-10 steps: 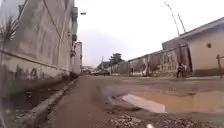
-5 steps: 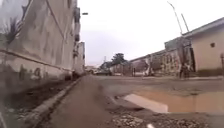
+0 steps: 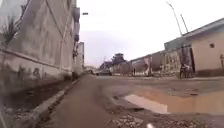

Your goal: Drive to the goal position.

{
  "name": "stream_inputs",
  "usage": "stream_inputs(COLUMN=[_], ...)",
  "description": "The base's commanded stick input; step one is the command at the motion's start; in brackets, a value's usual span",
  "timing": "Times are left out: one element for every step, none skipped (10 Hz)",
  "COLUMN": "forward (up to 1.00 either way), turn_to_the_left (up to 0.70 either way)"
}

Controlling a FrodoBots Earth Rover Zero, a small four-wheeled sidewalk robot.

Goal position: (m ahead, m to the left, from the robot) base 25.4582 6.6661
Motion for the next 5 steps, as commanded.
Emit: stream_inputs(forward=[0.70, 0.70, 0.70, 0.70, 0.70], turn_to_the_left=[0.01, 0.00, 0.00, 0.00, 0.00])
